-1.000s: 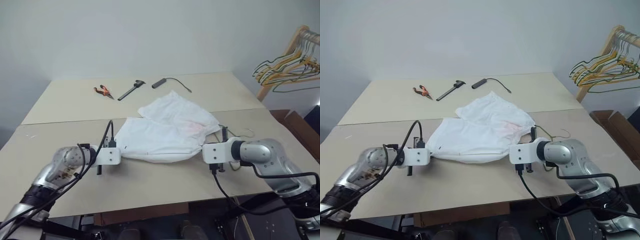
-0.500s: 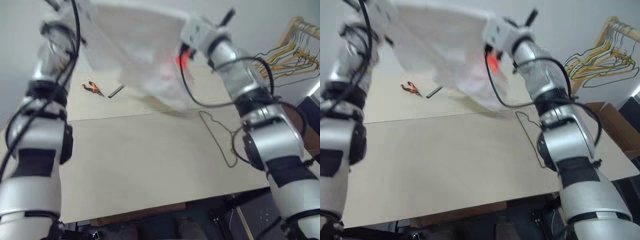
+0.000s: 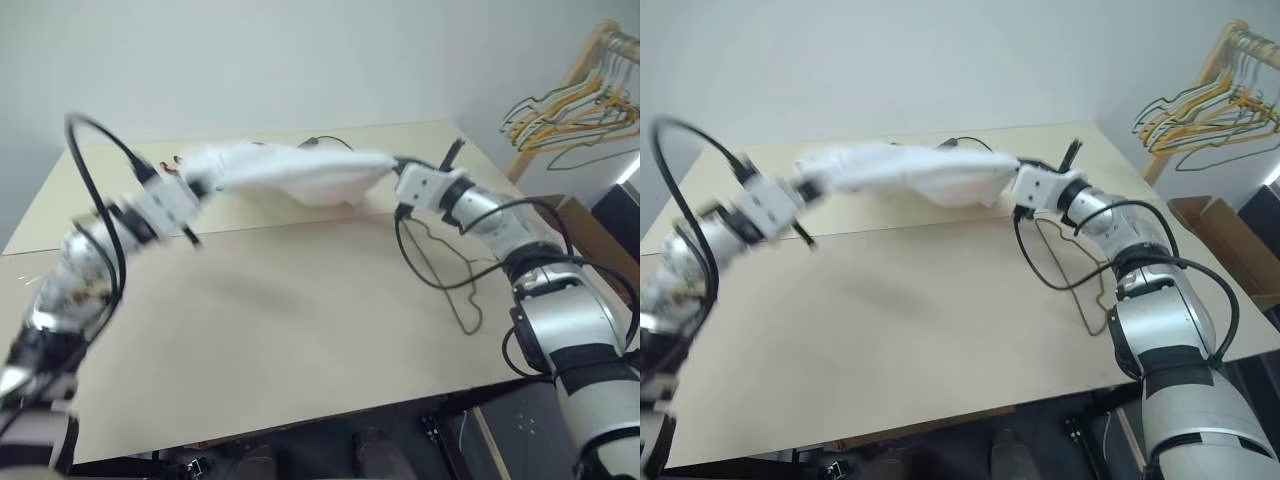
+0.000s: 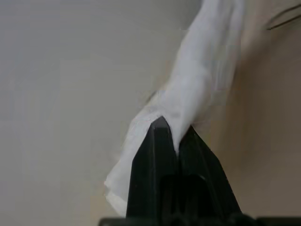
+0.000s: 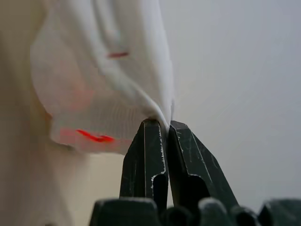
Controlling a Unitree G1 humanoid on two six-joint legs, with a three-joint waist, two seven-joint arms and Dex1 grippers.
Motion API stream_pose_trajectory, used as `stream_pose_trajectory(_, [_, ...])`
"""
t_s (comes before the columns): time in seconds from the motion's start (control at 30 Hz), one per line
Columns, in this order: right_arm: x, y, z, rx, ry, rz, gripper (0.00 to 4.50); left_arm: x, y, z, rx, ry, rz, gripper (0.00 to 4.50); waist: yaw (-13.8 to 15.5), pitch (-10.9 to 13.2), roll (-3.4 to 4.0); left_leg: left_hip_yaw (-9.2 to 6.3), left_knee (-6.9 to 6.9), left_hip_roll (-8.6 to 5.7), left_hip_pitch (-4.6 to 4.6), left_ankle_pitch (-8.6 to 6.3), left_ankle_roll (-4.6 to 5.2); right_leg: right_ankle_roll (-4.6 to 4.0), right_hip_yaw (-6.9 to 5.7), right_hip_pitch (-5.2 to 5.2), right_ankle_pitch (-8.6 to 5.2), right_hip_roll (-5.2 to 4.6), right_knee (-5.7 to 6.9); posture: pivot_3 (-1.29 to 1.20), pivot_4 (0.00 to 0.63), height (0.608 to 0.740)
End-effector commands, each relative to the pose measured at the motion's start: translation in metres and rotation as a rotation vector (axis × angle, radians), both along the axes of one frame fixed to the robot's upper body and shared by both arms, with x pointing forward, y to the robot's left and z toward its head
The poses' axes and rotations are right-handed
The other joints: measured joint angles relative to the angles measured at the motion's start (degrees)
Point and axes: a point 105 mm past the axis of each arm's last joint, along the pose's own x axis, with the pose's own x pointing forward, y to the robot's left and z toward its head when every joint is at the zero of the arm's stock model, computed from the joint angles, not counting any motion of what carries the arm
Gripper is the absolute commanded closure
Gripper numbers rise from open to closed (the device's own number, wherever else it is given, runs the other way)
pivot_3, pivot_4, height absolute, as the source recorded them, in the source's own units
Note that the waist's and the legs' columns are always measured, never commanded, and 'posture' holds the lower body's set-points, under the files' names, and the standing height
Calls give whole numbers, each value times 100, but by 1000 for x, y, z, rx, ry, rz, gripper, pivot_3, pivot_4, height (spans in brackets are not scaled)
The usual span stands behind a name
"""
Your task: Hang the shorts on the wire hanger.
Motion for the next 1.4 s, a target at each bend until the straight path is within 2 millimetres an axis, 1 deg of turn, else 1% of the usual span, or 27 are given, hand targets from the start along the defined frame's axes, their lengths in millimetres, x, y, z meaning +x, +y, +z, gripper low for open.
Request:
stream_pose_trajectory(0.03, [-19,9,-25,-128,53,143,4500,-36,-8,14,8,33,-48,4474,-11,1,1,-6,-4,-1,33,-22,38,0,3,30,0,2,10,88,0,740])
stream_pose_trajectory(0.13, [-31,6,-51,-213,95,191,4500,-56,-6,-3,51,167,-45,4474,65,14,12,-6,-19,-5,188,-37,69,-9,-4,186,-1,11,-13,89,0,740])
stream_pose_trajectory(0.2, [-35,5,-60,-248,102,208,4500,-67,-4,-11,106,229,-63,4474,77,20,16,1,-20,-5,297,-25,90,-12,-7,297,-11,13,-17,87,0,740])
stream_pose_trajectory(0.23, [-37,5,-63,-252,105,213,4500,-72,-3,-15,132,254,-73,4474,87,22,17,4,-21,-4,347,-21,97,3,-8,339,-46,13,-18,87,0,740])
stream_pose_trajectory(0.33, [-46,0,-73,-316,94,250,4500,-92,6,-34,263,411,-127,4474,107,17,11,-11,-20,-3,438,-14,105,-19,-3,428,-59,12,-11,67,0,740])
stream_pose_trajectory(0.4, [-47,-4,-76,-333,85,241,4500,-99,14,-41,356,460,-145,4474,112,15,11,-16,-20,-5,447,-14,105,-23,3,434,-62,12,-7,62,0,740])
stream_pose_trajectory(0.43, [-46,-6,-76,-323,82,228,4500,-98,19,-43,408,459,-142,4474,114,14,10,-15,-21,-6,442,-14,105,-23,5,424,-63,11,-7,58,0,740])
stream_pose_trajectory(0.5, [-45,-8,-74,-296,82,208,4500,-84,31,-40,482,403,-85,4474,127,14,9,-14,-23,-6,428,-14,105,-25,6,412,-63,13,-7,51,0,740])
stream_pose_trajectory(0.57, [-43,-8,-72,-264,88,195,4500,-59,39,-29,497,313,-6,4474,167,14,9,-14,-28,-9,426,-15,105,-31,7,411,-58,13,-7,49,0,740])
stream_pose_trajectory(0.63, [-39,-4,-62,-201,97,180,4500,-31,47,-15,513,217,68,4474,194,14,8,-14,-31,-9,424,-15,105,-49,3,410,-35,14,-10,50,0,740])
stream_pose_trajectory(0.67, [-33,-2,-52,-159,88,158,4500,-14,50,-4,510,164,109,4474,216,13,7,-15,-32,-11,426,-15,106,-29,3,415,-22,14,-13,50,0,740])
stream_pose_trajectory(0.73, [-17,2,-25,-64,34,83,4500,20,57,20,501,57,206,4474,222,12,5,-15,-31,-11,422,-15,106,-27,-2,415,-15,14,-18,45,0,740])
stream_pose_trajectory(0.8, [3,5,15,49,-87,-29,4500,61,67,55,454,-89,364,4474,221,12,6,-18,-26,-14,414,-14,106,-28,-6,411,-10,14,-16,43,0,740])
stream_pose_trajectory(0.83, [16,4,56,183,-228,-139,4500,87,76,93,409,-257,507,4474,162,7,6,-19,-25,-14,410,-14,105,-27,-7,408,-10,14,-16,39,0,740])
stream_pose_trajectory(0.87, [21,2,83,276,-321,-213,4500,100,79,120,383,-372,593,4474,227,-5,8,-26,-29,-10,388,-15,106,-28,0,385,-5,15,-18,39,0,740])
stream_pose_trajectory(0.9, [20,-2,120,428,-457,-273,4500,110,84,161,320,-558,730,4474,225,3,-11,-46,-11,-19,364,-33,95,-13,-38,375,-22,2,3,39,0,740])
stream_pose_trajectory(0.93, [14,-7,150,563,-573,-309,4500,108,84,202,243,-750,837,4474,236,6,-27,-47,-12,-11,293,-17,74,-35,-23,292,17,17,0,39,0,740])
stream_pose_trajectory(0.97, [7,-10,170,641,-667,-325,4500,100,82,233,172,-899,902,4474,221,5,-28,-73,-7,-18,211,12,40,-35,-28,203,36,19,21,38,0,740])
stream_pose_trajectory(1.0, [0,-13,184,694,-746,-335,4500,89,79,259,120,-1041,946,4474,232,2,-32,-74,-18,-17,154,35,9,-32,-24,145,55,19,19,37,0,740])
stream_pose_trajectory(1.03, [-4,-14,190,711,-789,-340,4500,83,77,271,95,-1120,962,4474,242,-5,-31,-74,-15,-22,90,66,-43,-30,-21,86,56,11,25,37,0,740])
stream_pose_trajectory(1.07, [-5,-15,193,715,-798,-340,4500,75,68,283,70,-1197,931,4474,260,-33,-29,-73,-33,-27,68,66,-42,-30,-20,48,55,6,24,37,0,740])
stream_pose_trajectory(1.1, [-4,-15,192,702,-796,-338,4500,72,61,288,61,-1238,894,4474,269,-65,-25,-73,-68,-45,71,56,-33,-27,-18,24,53,-4,24,28,0,740])
stream_pose_trajectory(1.13, [-2,-15,187,678,-782,-336,4500,71,54,288,71,-1259,854,4474,282,-92,-16,-73,-108,-63,84,52,-27,-25,-18,21,52,-14,11,26,0,740])
stream_pose_trajectory(1.2, [3,-19,170,627,-729,-341,4500,77,44,274,94,-1237,753,4474,305,-103,-11,-47,-123,-89,98,29,-1,-7,-20,33,41,-28,-1,23,0,740])
stream_pose_trajectory(1.3, [9,-23,136,543,-616,-320,4500,87,34,235,115,-1136,577,4474,312,-104,-12,-24,-104,-106,83,24,14,6,-19,55,39,-45,-52,19,0,740])
stream_pose_trajectory(1.33, [9,-22,125,508,-589,-301,4500,87,30,221,115,-1111,503,4474,309,-101,-12,-23,-97,-104,86,26,19,19,-23,81,39,-45,-76,18,0,740])
stream_pose_trajectory(1.4, [9,-20,102,433,-524,-250,4500,84,24,189,115,-1039,372,4474,282,-101,-11,-24,-96,-103,79,36,29,34,-26,90,56,-44,-101,17,0,740])
